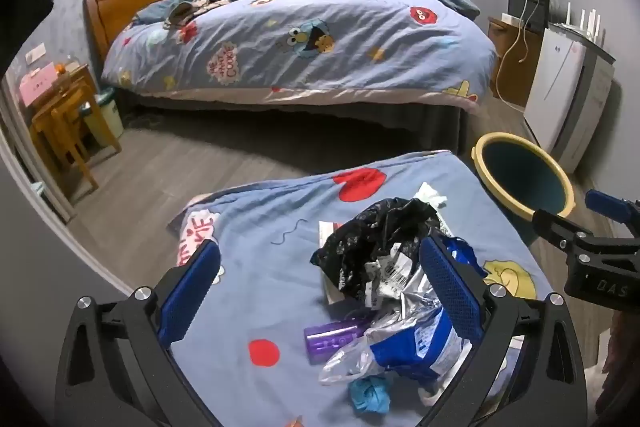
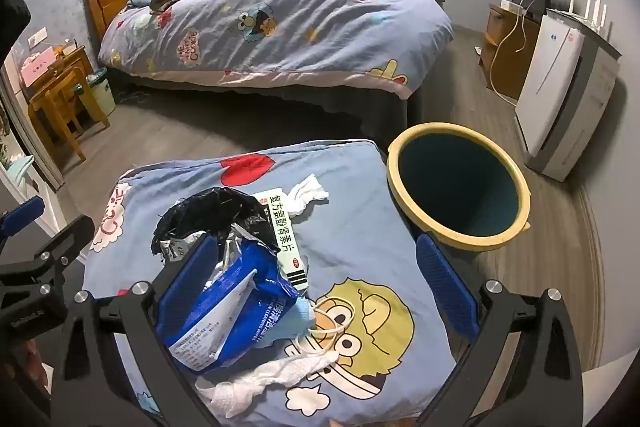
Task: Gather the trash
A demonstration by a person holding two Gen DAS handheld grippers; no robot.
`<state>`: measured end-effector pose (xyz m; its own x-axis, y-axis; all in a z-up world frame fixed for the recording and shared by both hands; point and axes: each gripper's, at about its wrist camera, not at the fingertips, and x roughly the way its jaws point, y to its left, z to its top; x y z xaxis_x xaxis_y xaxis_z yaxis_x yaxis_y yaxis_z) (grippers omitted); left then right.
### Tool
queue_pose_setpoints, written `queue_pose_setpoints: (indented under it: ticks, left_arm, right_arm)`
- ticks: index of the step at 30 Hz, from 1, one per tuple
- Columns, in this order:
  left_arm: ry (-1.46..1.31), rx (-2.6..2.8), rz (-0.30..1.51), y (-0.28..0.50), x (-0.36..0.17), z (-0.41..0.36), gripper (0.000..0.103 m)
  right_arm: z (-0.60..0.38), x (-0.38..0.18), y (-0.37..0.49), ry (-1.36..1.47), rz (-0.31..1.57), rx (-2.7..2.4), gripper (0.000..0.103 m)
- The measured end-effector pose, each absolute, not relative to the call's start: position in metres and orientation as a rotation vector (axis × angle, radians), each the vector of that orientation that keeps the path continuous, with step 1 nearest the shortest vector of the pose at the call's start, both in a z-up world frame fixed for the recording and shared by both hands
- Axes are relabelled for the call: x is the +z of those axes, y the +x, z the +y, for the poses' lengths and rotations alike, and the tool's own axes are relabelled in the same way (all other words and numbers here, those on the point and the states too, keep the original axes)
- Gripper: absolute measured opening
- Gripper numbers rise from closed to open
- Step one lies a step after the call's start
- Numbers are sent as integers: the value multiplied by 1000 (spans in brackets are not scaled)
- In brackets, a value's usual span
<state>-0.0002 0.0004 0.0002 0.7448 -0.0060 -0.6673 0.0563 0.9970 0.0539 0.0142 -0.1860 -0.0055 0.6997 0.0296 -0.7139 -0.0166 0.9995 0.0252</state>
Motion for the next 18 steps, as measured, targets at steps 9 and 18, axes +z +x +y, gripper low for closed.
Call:
queue_pose_setpoints:
  ticks: [9,18]
  left_arm:
    - [58,-29,740,2,0,10,99]
    - [37,-25,741,1,-2,11,99]
  right_arm:
    - [-183,-12,16,-4,815,17,98]
    - [-191,-17,16,11,823,7,98]
